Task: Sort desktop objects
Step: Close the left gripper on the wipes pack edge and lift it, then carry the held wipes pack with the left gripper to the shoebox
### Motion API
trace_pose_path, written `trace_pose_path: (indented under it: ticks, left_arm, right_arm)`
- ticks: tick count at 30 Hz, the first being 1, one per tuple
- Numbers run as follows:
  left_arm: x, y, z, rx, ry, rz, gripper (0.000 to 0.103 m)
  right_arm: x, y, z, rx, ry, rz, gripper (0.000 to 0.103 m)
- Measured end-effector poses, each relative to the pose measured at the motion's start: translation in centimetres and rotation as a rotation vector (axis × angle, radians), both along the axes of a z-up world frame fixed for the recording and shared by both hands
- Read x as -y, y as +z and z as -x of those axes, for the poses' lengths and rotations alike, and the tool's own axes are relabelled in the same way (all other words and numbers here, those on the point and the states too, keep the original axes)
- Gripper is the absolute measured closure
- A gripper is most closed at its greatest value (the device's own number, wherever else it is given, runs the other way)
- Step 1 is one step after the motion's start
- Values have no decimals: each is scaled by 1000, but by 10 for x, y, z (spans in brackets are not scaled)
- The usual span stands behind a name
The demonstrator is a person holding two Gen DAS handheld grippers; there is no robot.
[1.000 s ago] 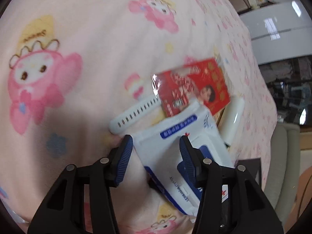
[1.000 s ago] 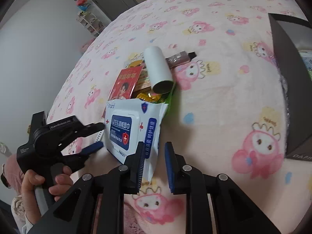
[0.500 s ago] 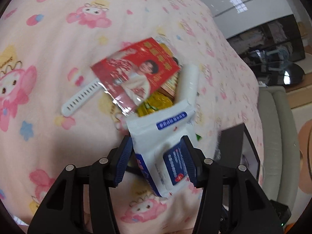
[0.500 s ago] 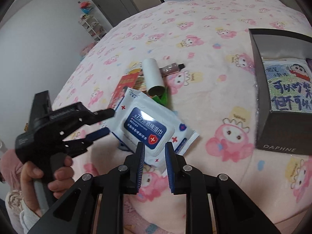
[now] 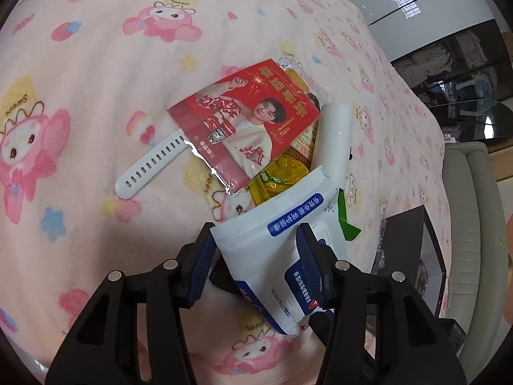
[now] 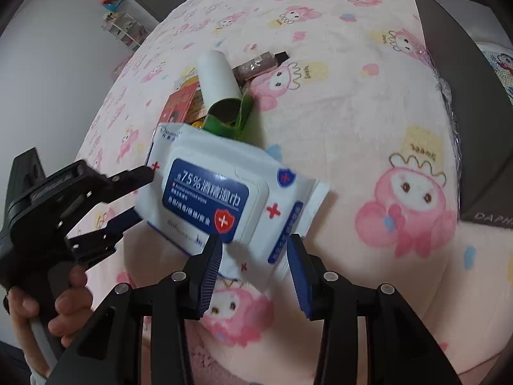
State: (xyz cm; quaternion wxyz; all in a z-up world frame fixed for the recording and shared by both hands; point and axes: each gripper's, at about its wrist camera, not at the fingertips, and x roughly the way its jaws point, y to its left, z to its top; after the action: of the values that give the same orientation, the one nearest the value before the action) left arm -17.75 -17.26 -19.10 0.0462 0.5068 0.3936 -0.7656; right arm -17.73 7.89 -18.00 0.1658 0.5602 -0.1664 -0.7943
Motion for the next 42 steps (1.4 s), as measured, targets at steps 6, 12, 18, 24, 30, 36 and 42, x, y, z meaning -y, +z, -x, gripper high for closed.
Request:
trace_pose_path:
  ticks: [6,12,18,24,30,36,42]
  left_arm:
    - [-28,-3,2,27,-144,-56,50]
    - [-50,10,-9,23,-230,-26,50]
    - [-3,18,-19,-13,20,20,58]
    - [-8,16,-9,-6,-14,85,58]
    - [-46,8,-1,49,-168,145,51]
    - [-107,26,-20,18,-386,246,43]
    - [-162,4,-37,62,-517,151,45]
  right_arm:
    - [3,3,-2,-1,19,65,62]
    - [-9,36,-16,-74,17,38,63]
    - [-24,16,-12,-8,-10,-10,63]
    - [-21,-17,0,74,-55,32,50]
    - [-23,-19,8,65,-57,135,47]
    - [-33,22,-20,-46,13,61,55]
    - [-82,24,-49,-28,-48,-60,55]
